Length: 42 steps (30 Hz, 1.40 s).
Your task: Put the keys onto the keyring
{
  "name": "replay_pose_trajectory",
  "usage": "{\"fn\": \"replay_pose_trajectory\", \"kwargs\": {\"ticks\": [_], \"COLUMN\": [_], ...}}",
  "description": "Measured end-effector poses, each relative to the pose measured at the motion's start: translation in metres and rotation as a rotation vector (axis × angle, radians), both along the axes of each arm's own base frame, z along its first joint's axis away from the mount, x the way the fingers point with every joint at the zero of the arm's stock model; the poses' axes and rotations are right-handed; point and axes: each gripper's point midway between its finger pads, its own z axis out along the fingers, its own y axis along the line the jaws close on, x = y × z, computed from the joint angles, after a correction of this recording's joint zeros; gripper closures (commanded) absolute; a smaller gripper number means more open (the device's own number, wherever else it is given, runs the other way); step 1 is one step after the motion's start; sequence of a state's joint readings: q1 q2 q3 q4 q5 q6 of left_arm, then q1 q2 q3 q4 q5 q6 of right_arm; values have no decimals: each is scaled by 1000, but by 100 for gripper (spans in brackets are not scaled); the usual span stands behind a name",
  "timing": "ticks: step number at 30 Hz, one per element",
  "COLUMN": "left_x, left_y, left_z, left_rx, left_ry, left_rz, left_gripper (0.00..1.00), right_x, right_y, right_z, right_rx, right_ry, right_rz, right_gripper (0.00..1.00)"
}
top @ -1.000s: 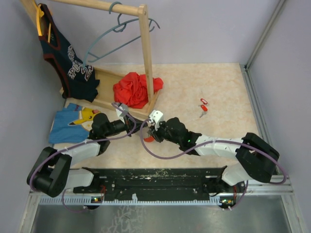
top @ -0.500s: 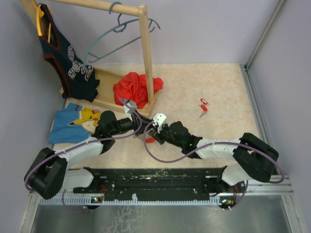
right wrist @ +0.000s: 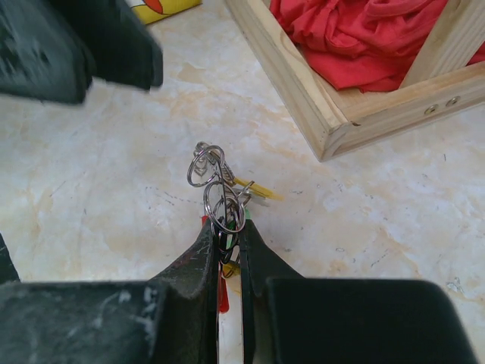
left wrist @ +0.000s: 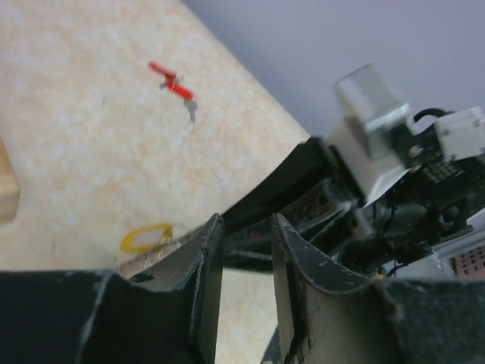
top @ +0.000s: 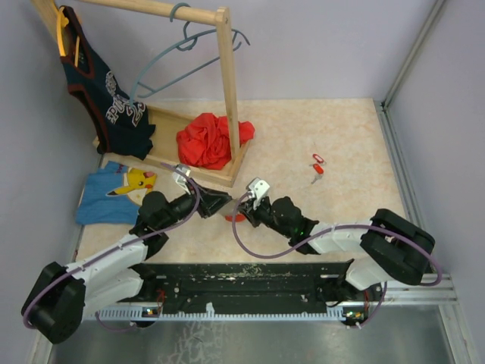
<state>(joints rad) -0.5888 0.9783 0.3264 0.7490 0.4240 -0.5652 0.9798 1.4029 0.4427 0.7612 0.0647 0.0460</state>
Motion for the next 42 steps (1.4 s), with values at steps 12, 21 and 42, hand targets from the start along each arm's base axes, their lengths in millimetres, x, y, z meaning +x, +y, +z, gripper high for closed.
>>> {"fn": "replay_pose_trajectory", "kwargs": {"ticks": [12,21,42], "left_x": [-3,2,9], "left_y": [19,15,8], "left_z": [-56,-60,-56], "left_rx": [-147,-266,-370], "left_ry": [350,457,498], "left_rz": [134,133,108], "left_gripper": [61,60,65], "right_x": [2,1,-3], "right_y": [0,1,2], "right_z": [13,16,15], "right_rx": [84,114,124], "right_ry": [-6,-6,1], "right_rz": [-28,-26,-8], "right_gripper": [100,100,100]}}
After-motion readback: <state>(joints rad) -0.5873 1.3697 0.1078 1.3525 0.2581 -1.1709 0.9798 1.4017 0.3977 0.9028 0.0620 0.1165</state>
